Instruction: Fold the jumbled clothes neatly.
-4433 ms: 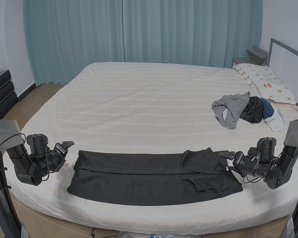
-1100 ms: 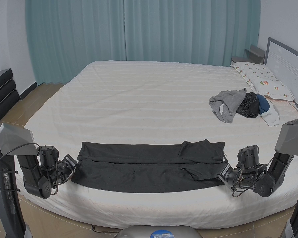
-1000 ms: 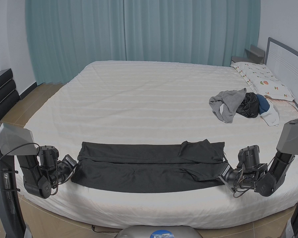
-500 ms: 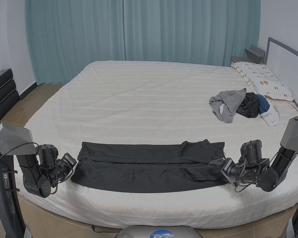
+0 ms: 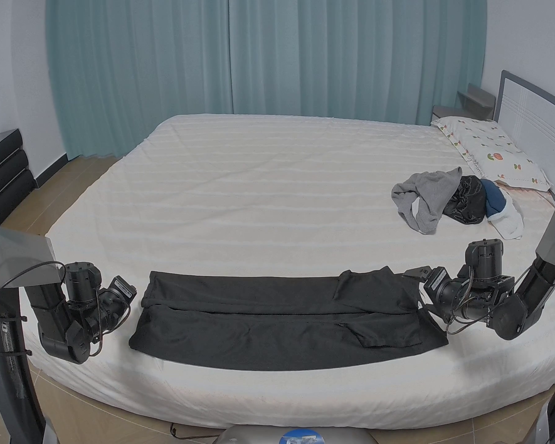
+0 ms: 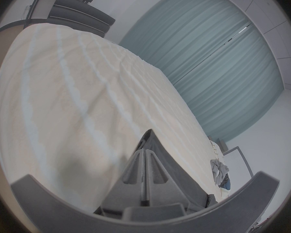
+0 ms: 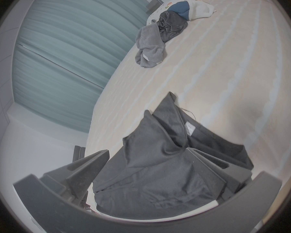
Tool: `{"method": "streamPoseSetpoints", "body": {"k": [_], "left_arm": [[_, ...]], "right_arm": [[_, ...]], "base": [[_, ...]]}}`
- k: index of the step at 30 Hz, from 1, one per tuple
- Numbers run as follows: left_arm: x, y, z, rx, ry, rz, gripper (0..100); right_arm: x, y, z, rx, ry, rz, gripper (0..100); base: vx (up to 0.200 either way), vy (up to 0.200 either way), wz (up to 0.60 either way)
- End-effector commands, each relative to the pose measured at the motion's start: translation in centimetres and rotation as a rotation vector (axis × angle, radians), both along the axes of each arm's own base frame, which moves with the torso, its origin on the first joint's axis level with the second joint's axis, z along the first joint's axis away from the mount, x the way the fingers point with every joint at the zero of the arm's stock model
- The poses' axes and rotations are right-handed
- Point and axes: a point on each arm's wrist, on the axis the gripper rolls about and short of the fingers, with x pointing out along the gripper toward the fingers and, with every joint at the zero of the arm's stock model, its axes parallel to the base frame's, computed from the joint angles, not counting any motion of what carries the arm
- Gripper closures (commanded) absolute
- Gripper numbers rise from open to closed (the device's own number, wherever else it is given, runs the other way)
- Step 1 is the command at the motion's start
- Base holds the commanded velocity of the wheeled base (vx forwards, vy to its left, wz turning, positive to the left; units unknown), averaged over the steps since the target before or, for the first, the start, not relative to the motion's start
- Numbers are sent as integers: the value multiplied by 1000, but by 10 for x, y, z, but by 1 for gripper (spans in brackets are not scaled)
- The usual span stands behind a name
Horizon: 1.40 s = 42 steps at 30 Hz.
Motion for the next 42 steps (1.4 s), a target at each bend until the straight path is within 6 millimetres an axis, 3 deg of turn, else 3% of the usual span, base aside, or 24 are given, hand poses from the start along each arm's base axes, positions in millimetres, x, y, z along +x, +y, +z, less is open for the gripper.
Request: {"method": "streamPoseSetpoints", "body": {"k": [1, 7, 16, 17, 28, 42], "left_arm": [[5, 0, 9, -3, -31, -16, 100], [19, -3, 15, -1, -15, -112, 100], [42, 11, 34, 88, 115, -234, 100], [45, 13, 35, 117, 114, -250, 0], [36, 9, 19, 244, 207, -484, 0], [38, -2, -8, 297, 250, -577, 0]], "right_arm": [[0, -5, 10, 9, -32, -11, 0], [-1, -10, 3, 20, -1, -6, 0], [0, -9, -9, 14, 36, -3, 0], [-1, -9, -10, 14, 39, -3, 0], [0, -9, -20, 6, 72, -2, 0], [0, -7, -27, 8, 70, 4, 0]], "base": [[0, 0, 0], [0, 0, 0], [0, 0, 0], [0, 0, 0], [0, 0, 0], [0, 0, 0]]}}
